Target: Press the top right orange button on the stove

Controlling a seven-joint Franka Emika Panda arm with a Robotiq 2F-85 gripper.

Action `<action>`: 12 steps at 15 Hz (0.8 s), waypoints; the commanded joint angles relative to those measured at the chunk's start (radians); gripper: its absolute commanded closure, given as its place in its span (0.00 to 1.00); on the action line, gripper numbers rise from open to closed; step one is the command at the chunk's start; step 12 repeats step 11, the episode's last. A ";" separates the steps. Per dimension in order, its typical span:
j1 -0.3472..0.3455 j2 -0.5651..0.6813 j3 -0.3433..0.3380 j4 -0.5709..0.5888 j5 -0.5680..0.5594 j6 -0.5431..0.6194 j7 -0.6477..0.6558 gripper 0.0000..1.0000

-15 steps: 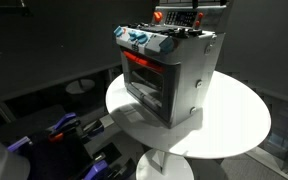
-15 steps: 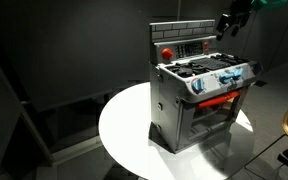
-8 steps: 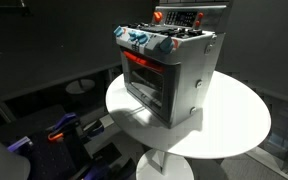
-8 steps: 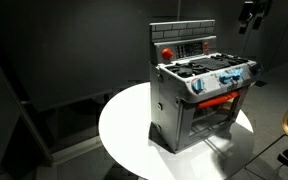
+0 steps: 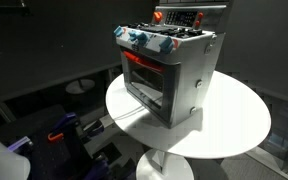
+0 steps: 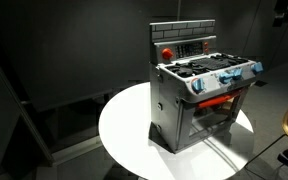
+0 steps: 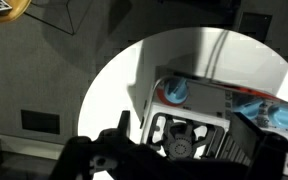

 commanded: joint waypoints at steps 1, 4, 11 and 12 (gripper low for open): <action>0.010 -0.129 -0.014 -0.098 0.017 -0.023 -0.046 0.00; 0.012 -0.191 -0.021 -0.142 0.018 -0.033 -0.052 0.00; 0.009 -0.201 -0.018 -0.159 -0.003 -0.030 -0.023 0.00; 0.009 -0.201 -0.018 -0.159 -0.003 -0.030 -0.023 0.00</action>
